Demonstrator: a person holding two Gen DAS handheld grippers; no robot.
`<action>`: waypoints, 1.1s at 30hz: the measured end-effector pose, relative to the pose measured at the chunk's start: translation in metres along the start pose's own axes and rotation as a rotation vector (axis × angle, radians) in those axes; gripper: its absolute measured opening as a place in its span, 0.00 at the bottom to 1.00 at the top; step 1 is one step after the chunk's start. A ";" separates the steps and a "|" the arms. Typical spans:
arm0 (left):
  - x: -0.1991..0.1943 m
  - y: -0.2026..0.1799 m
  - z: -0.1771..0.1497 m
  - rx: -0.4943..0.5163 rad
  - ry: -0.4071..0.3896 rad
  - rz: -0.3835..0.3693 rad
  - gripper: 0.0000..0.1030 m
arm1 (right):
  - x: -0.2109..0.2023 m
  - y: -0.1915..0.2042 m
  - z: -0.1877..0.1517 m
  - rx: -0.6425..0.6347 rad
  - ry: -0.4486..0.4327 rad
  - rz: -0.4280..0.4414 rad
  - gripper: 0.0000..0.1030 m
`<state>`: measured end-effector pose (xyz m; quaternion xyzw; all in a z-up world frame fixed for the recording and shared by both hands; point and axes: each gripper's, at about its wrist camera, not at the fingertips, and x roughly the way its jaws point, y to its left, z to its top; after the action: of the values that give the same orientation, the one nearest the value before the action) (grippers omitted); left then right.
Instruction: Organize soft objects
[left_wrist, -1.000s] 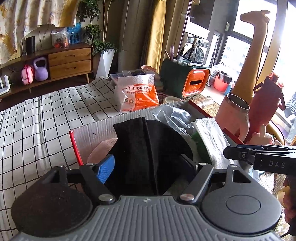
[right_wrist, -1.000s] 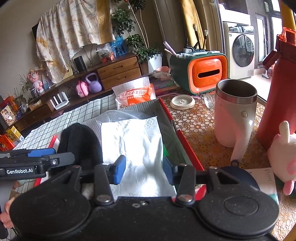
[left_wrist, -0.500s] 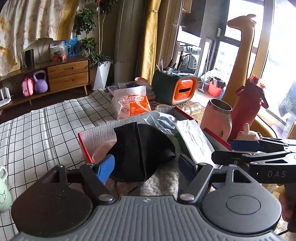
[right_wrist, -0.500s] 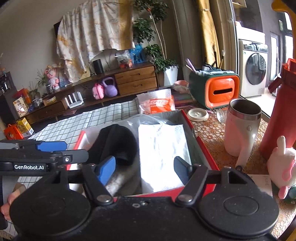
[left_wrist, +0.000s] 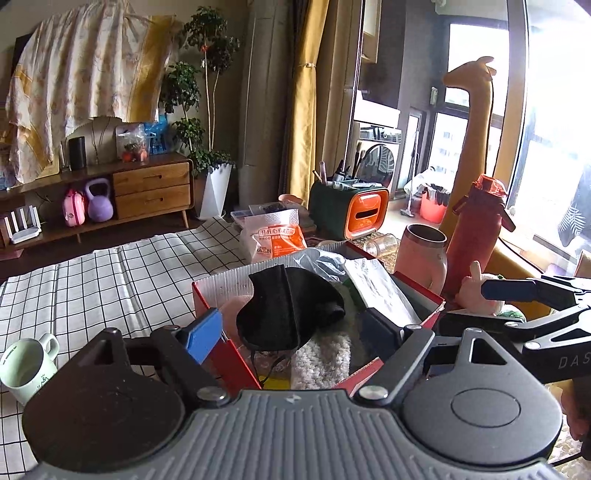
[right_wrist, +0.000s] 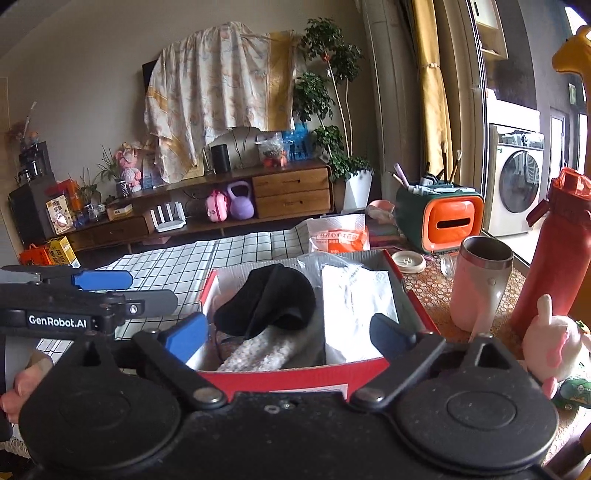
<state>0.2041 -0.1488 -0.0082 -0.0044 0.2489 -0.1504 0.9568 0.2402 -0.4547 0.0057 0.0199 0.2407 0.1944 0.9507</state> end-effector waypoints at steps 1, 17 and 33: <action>-0.004 0.000 -0.001 -0.002 -0.003 -0.004 0.81 | -0.004 0.002 -0.001 -0.008 -0.011 0.000 0.97; -0.041 0.002 -0.020 -0.063 0.006 -0.021 0.97 | -0.039 0.027 -0.014 -0.037 -0.128 0.004 1.00; -0.063 0.005 -0.038 -0.069 -0.007 0.008 1.00 | -0.047 0.037 -0.032 0.016 -0.126 -0.041 1.00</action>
<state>0.1350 -0.1235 -0.0118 -0.0370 0.2507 -0.1377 0.9575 0.1745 -0.4399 0.0037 0.0350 0.1822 0.1715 0.9676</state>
